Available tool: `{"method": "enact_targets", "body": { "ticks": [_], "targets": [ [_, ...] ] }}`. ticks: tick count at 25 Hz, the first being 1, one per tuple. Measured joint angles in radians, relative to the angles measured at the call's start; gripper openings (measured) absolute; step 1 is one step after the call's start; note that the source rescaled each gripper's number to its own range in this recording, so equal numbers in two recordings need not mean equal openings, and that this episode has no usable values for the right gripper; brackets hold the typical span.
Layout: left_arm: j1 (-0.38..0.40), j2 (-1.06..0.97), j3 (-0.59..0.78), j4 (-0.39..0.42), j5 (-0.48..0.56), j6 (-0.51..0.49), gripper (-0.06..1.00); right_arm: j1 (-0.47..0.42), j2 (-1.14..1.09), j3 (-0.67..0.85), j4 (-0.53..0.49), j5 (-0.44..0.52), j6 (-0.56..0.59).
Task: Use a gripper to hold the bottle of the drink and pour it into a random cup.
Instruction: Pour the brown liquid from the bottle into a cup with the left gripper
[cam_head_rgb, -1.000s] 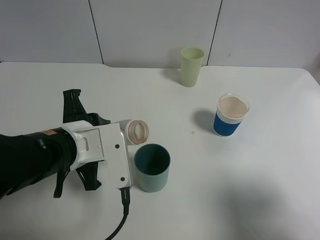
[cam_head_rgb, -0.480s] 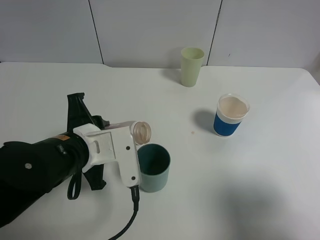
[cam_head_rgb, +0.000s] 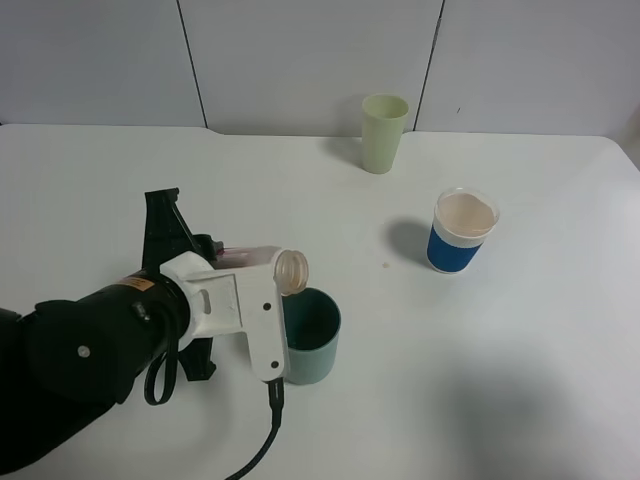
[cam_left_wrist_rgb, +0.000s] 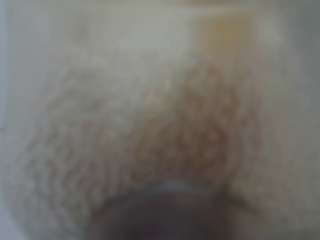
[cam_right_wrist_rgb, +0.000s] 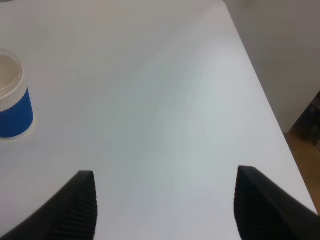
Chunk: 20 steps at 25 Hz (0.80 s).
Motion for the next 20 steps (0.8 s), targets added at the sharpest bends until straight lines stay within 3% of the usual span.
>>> {"method": "enact_targets", "body": {
  "ticks": [13,20],
  "targets": [
    [-0.018,0.001,-0.001,0.09,-0.073,0.004,0.04,0.0,0.0,0.0,0.0,0.0,0.0],
    [-0.019,0.001,-0.001,0.093,-0.076,0.034,0.04,0.0,0.0,0.0,0.0,0.0,0.0]
  ]
}}
